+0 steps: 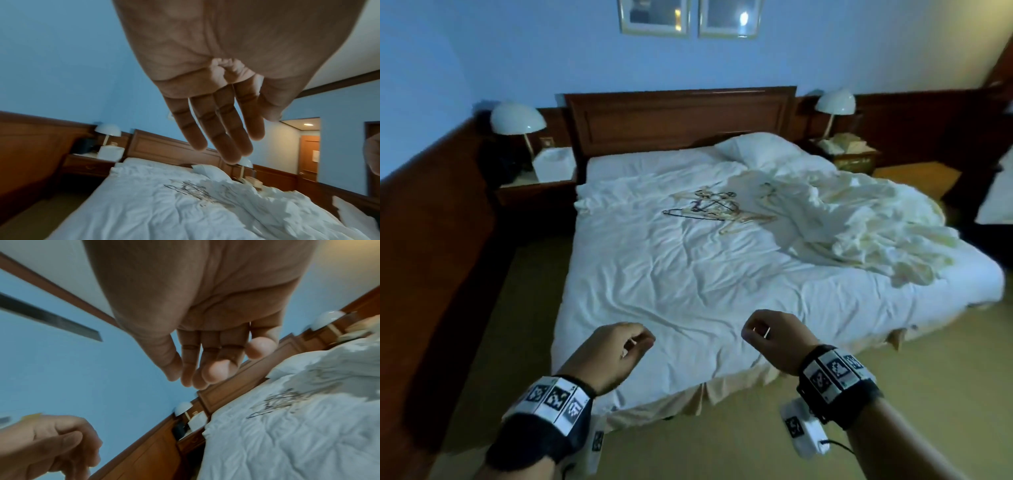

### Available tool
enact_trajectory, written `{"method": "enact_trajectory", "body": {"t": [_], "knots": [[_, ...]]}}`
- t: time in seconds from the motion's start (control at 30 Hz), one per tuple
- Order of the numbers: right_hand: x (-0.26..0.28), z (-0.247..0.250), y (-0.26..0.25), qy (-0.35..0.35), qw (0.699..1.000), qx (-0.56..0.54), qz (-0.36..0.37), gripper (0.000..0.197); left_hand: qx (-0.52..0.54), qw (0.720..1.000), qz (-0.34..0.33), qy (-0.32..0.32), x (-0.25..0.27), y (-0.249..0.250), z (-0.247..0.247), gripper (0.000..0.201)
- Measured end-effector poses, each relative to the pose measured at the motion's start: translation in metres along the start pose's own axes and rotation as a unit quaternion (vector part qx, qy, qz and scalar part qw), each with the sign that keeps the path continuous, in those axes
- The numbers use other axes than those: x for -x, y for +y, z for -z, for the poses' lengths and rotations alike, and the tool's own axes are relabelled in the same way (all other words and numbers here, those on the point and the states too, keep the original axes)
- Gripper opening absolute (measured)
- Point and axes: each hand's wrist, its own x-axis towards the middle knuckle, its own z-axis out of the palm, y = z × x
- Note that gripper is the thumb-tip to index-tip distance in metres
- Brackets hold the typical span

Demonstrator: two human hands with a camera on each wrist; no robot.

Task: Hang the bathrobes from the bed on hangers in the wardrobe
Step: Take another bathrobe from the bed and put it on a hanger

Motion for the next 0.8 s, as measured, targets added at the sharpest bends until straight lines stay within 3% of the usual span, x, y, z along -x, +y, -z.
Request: {"method": "enact_trajectory", "body": {"t": [0.13,0.37,0.57,0.8], "knots": [[-0.041,0.020,0.057,0.016,0.998,-0.006,-0.055,0.008,-0.006,0.997,-0.046,-0.065,-0.105,0.003,-0.024,0.015],[-0.118,0.089,0.129,0.106,0.983,-0.016,-0.151,0.008,-0.018,0.984,-0.131,-0.122,-0.293,0.033,-0.031,0.017],[-0.135,0.145,0.210,0.159,0.960,-0.029,-0.231,0.009,-0.035,0.963,-0.206,-0.168,-0.445,0.107,-0.073,0.012],[-0.145,0.222,0.353,0.174,0.949,-0.016,-0.262,0.010,-0.019,0.950,-0.262,-0.169,-0.569,0.207,-0.166,0.011]]}}
